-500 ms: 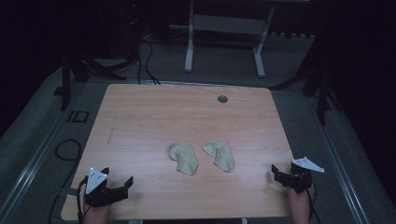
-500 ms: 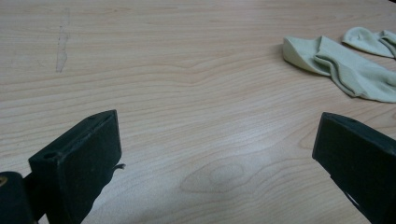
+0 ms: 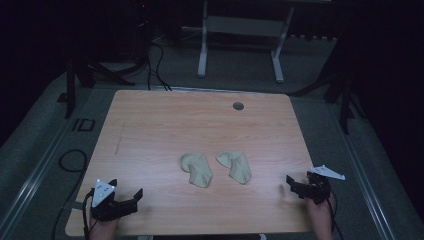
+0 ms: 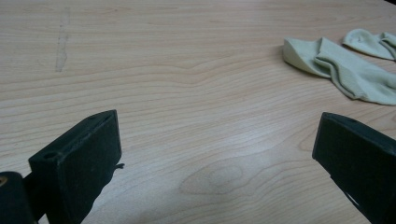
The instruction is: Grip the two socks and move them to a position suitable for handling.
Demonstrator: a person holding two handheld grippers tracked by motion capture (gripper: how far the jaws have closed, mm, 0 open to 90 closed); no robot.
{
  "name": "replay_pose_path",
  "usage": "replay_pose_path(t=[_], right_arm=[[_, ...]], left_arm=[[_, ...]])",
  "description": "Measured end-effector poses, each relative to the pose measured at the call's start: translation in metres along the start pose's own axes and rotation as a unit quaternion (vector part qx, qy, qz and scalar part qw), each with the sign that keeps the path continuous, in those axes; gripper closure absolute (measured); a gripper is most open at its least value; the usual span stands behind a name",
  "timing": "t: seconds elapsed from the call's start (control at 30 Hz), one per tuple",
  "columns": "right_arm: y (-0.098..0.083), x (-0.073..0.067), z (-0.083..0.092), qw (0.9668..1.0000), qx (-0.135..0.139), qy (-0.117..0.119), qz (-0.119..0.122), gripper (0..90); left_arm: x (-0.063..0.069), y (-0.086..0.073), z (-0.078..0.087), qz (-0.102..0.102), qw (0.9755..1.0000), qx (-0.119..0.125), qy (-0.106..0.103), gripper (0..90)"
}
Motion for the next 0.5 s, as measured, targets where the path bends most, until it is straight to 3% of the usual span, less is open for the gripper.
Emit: replay_pose_path(t=[0.17, 0.23, 0.3, 0.5], right_arm=[[0.017, -0.025, -0.006, 0.9985, -0.006, 0.051, 0.018, 13.7], [0.019, -0.031, -0.008, 0.9982, -0.008, 0.054, 0.024, 13.6], [0.025, -0.047, -0.018, 0.9965, -0.019, 0.072, 0.037, 13.7], [0.036, -0.075, -0.033, 0.9932, -0.03, 0.098, 0.056, 17.0]], left_arm=[[0.0, 0.0, 0.0, -0.001, 1.0, -0.001, -0.002, 1.0], [0.0, 0.0, 0.0, -0.001, 1.0, -0.001, -0.003, 1.0], [0.001, 0.0, 0.0, -0.002, 1.0, -0.002, -0.004, 1.0], [0.002, 0.0, -0.001, -0.003, 0.9999, -0.006, -0.01, 1.0]])
Point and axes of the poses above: each handheld gripper's, and its own axes: z roughly backward along the jaws, y roughly out of its top, x roughly to its right, the point moved 2 cm from there along -z, roughly forward along the jaws, and after that the axes turned 3 degrees about -z, right-handed, at the moved point
